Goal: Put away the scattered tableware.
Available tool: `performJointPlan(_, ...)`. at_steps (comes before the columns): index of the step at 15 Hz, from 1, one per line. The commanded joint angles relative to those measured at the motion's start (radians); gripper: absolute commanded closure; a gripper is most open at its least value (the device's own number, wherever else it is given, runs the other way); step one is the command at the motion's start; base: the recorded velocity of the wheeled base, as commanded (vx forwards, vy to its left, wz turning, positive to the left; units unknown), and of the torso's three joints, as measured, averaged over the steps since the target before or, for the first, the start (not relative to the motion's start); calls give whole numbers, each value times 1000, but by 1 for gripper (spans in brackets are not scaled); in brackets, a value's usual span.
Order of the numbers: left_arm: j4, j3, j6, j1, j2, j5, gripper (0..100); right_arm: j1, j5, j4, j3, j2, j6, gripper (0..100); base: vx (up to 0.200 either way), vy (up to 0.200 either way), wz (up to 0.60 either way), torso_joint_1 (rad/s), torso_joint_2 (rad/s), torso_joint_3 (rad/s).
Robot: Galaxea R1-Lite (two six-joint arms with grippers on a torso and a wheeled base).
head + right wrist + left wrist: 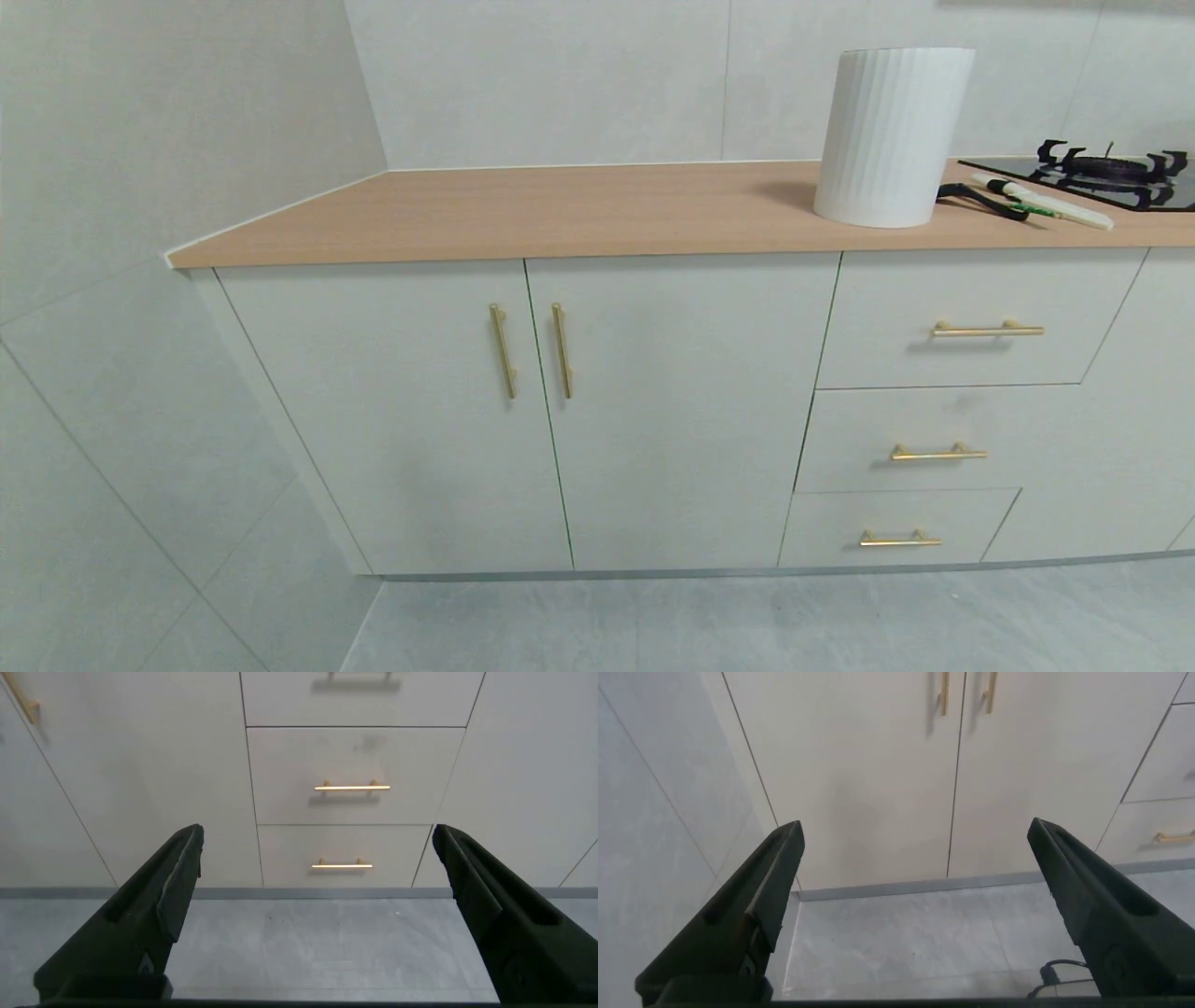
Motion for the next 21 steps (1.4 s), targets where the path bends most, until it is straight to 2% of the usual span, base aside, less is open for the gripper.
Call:
performJointPlan(1, 1, 0, 1, 0, 1, 0, 0, 0, 0, 0, 0, 3, -1, 0, 0, -200, 0, 2, -2, 2)
performJointPlan(13, 1, 0, 1, 0, 1, -1, 0, 0, 0, 1, -2, 3, -1, 0, 0, -200, 0, 2, 2, 2)
performJointPlan(21, 1, 0, 1, 0, 1, -1, 0, 0, 0, 1, -2, 2, 1, 0, 0, 0, 0, 0, 0, 0)
